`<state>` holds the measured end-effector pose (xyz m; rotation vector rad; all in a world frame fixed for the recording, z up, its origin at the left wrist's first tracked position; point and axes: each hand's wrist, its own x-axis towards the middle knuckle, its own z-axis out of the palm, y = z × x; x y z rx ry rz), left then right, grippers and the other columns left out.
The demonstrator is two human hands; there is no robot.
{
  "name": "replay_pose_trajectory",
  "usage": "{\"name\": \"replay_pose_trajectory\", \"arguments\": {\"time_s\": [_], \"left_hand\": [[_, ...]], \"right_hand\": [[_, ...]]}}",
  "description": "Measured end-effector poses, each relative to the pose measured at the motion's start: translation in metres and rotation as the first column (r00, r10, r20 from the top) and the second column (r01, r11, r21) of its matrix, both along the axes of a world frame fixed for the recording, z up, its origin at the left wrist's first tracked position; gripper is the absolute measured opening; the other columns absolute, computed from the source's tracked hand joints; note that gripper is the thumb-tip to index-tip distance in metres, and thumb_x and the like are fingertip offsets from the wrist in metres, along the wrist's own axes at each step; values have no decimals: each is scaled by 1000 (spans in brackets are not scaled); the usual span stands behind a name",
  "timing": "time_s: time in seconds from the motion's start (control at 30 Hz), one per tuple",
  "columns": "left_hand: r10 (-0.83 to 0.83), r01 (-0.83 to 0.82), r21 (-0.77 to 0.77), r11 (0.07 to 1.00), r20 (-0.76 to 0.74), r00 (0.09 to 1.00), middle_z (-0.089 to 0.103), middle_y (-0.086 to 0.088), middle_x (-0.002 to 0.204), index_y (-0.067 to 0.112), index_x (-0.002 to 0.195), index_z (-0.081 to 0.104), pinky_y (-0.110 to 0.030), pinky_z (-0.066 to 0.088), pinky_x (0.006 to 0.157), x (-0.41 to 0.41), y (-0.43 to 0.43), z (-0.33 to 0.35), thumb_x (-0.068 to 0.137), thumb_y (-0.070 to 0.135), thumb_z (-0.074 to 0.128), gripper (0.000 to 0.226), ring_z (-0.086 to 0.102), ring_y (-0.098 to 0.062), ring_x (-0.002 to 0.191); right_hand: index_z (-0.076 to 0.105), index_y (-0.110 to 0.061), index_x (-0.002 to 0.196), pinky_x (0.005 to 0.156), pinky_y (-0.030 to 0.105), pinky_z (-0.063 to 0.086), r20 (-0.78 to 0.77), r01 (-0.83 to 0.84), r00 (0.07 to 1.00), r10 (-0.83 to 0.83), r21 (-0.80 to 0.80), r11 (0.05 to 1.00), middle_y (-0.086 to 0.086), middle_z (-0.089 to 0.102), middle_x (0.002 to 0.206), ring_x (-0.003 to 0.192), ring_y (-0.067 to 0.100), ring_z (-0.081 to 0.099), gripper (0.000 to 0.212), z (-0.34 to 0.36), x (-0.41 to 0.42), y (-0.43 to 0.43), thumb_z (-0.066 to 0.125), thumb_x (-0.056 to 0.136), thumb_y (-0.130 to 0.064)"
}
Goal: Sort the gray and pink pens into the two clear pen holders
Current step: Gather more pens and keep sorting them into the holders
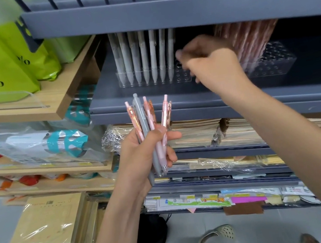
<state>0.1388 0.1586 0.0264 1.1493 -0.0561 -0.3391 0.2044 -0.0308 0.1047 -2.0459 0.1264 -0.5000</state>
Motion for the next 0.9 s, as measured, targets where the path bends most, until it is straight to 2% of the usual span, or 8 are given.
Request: {"name": "replay_pose_trajectory", "arguments": {"time_s": [0.1, 0.17, 0.33, 0.47, 0.57, 0.63, 0.73, 0.9], "left_hand": [[-9, 9, 0, 1000, 8, 1000, 75, -20, 90, 15, 81, 68, -25, 47, 38, 3, -2, -3, 95, 12, 60, 16, 58, -19, 40], [-34, 34, 12, 999, 18, 999, 76, -20, 91, 6, 91, 62, -24, 47, 39, 5, -6, -3, 95, 15, 61, 9, 59, -19, 41], [-96, 96, 9, 995, 26, 995, 76, -19, 93, 2, 100, 60, -26, 50, 41, 7, -16, -2, 89, 21, 62, 22, 67, -22, 50], [-99, 99, 13, 995, 11, 995, 76, -16, 87, 1, 99, 53, -25, 47, 39, 10, -24, -4, 91, 18, 60, 20, 61, -21, 41], [-124, 124, 12, 992, 11, 992, 64, -8, 65, 13, 96, 54, -23, 41, 36, 9, -35, -7, 93, 18, 62, 10, 48, -20, 33], [-139, 139, 7, 990, 6, 990, 56, -3, 60, 21, 93, 62, -23, 40, 35, 8, -47, -6, 94, 22, 64, 3, 46, -19, 33], [-118, 118, -5, 993, 7, 993, 53, -3, 59, 21, 88, 62, -23, 38, 34, 5, -69, -2, 96, 20, 61, 8, 44, -20, 33], [-105, 105, 14, 994, 12, 994, 55, -2, 60, 14, 89, 53, -24, 39, 36, 1, -99, 6, 98, 16, 57, 10, 45, -21, 33]], "right_hand": [[76, -26, 80, 56, 17, 42, -245, -315, 916, 318, 52, 948, -3, 72, 75, 54, -4, 52, 17, -6, -31, 0, 72, 84, -42], [79, -21, 88, 56, 20, 38, -297, -429, 840, 454, 149, 891, 8, 69, 77, 57, 3, 47, 13, -12, -42, -1, 74, 85, -33], [75, -6, 94, 57, 26, 40, -183, -383, 854, 486, 410, 828, 7, 65, 82, 68, 14, 50, 11, -25, -52, -9, 70, 87, -14], [66, -1, 96, 58, 28, 46, 54, -254, 954, 294, 662, 705, 17, 67, 92, 72, 19, 58, 12, -25, -61, -31, 60, 93, -11], [55, -5, 93, 57, 29, 50, 155, -118, 988, 16, 679, 725, 20, 72, 87, 65, 22, 62, 10, -25, -72, -58, 51, 98, -11], [53, -9, 93, 57, 28, 52, 218, -8, 959, -181, 660, 752, 14, 72, 79, 63, 22, 64, 4, -22, -78, -81, 49, 95, -10], [53, -11, 96, 60, 31, 54, 314, 170, 827, -467, 651, 740, 9, 69, 76, 63, 22, 66, 13, -18, -82, -117, 48, 86, -4], [54, -12, 95, 67, 38, 59, 426, 216, 745, -513, 574, 790, 1, 70, 80, 77, 28, 71, 28, -10, -72, -153, 43, 77, 5]]}}
